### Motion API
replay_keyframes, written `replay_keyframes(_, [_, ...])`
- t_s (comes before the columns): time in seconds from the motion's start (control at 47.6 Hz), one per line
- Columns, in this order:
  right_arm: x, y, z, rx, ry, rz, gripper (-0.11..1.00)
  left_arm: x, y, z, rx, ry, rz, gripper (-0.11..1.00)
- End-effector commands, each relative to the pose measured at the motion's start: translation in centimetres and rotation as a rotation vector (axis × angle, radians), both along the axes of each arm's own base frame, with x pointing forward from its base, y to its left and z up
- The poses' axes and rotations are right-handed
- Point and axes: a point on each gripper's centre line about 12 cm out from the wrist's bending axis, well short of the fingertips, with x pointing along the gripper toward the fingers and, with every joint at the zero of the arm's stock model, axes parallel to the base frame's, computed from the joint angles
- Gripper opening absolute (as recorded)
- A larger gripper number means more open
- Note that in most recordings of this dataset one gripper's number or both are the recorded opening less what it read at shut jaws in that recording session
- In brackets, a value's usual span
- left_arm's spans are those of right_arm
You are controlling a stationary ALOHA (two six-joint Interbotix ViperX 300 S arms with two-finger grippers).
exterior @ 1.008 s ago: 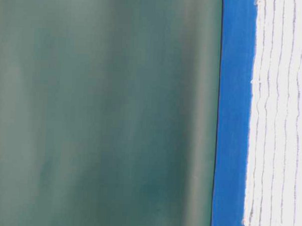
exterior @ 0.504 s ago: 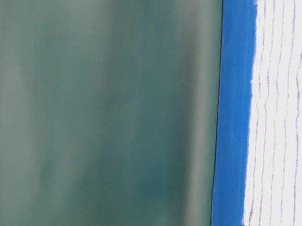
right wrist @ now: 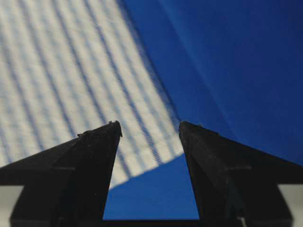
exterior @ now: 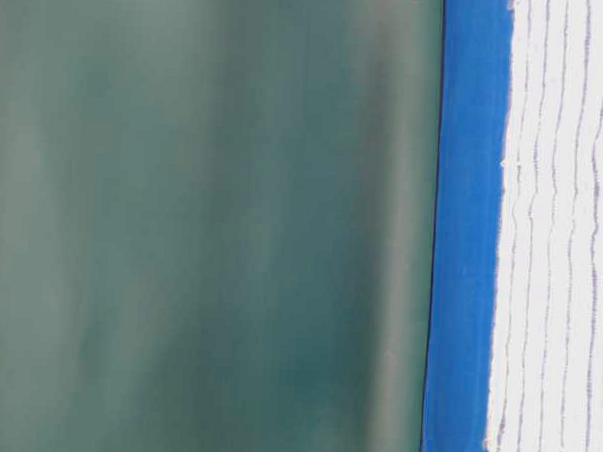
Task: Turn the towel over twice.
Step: 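Move both grippers back to the towel's far corners and pinch them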
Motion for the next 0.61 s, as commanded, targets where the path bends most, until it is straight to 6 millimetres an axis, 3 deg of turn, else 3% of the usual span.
replay_keyframes(0.0, [0.3, -0.9, -0.8, 0.003, 0.004, -0.014, 0.59, 0.4, 0.8, -0.6, 0.003, 0.0, 0.022, 0.84])
replay_keyframes(0.21, [0.7, -2.3, -3.5, 0.029, 0.019, -0.03, 0.59, 0.5, 2.5, -3.4, -0.007, 0.029, 0.074, 0.84])
replay_keyframes(0.588, [0.5, -3.4, -7.3, 0.084, 0.069, -0.055, 0.59, 0.3, 4.6, -6.2, -0.017, 0.052, 0.141, 0.81])
